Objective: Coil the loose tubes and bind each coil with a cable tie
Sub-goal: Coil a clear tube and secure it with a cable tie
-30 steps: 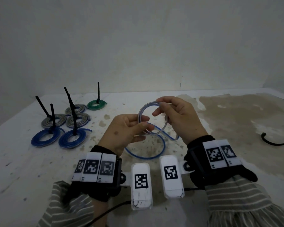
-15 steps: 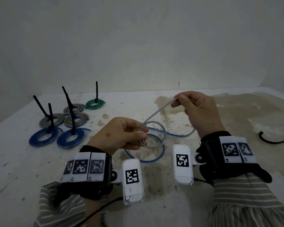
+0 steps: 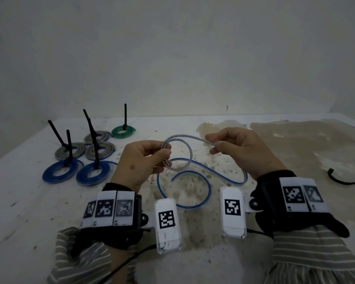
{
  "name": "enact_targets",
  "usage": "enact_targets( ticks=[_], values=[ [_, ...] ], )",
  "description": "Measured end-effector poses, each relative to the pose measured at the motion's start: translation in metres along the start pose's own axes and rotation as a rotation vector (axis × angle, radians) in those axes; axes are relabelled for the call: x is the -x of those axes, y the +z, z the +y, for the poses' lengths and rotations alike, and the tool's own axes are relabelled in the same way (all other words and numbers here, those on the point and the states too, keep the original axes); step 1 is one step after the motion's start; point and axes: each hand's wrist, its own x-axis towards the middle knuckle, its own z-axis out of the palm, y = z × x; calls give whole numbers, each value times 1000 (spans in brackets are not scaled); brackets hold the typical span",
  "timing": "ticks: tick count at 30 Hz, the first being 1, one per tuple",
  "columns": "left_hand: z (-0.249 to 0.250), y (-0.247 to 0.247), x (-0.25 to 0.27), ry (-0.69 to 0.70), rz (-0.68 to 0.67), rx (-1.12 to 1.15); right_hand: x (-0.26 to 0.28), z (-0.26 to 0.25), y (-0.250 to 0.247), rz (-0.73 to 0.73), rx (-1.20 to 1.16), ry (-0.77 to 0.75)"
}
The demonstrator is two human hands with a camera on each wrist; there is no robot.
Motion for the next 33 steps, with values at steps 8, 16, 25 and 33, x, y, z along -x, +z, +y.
enact_targets(
  ticks=[8,16,25,33],
  values=[
    [0,4,0,209,-58,-512,3,-7,2,-52,318,-97],
    [4,19,4,181,-137,-541,-1,-9,15,-163,396,-111],
    [12,15,10,58,-321,-265,-3,-9,-2,155,252,-239],
    [12,16,6,71,-42,119,-4,-9,5,153,-66,-111]
  ],
)
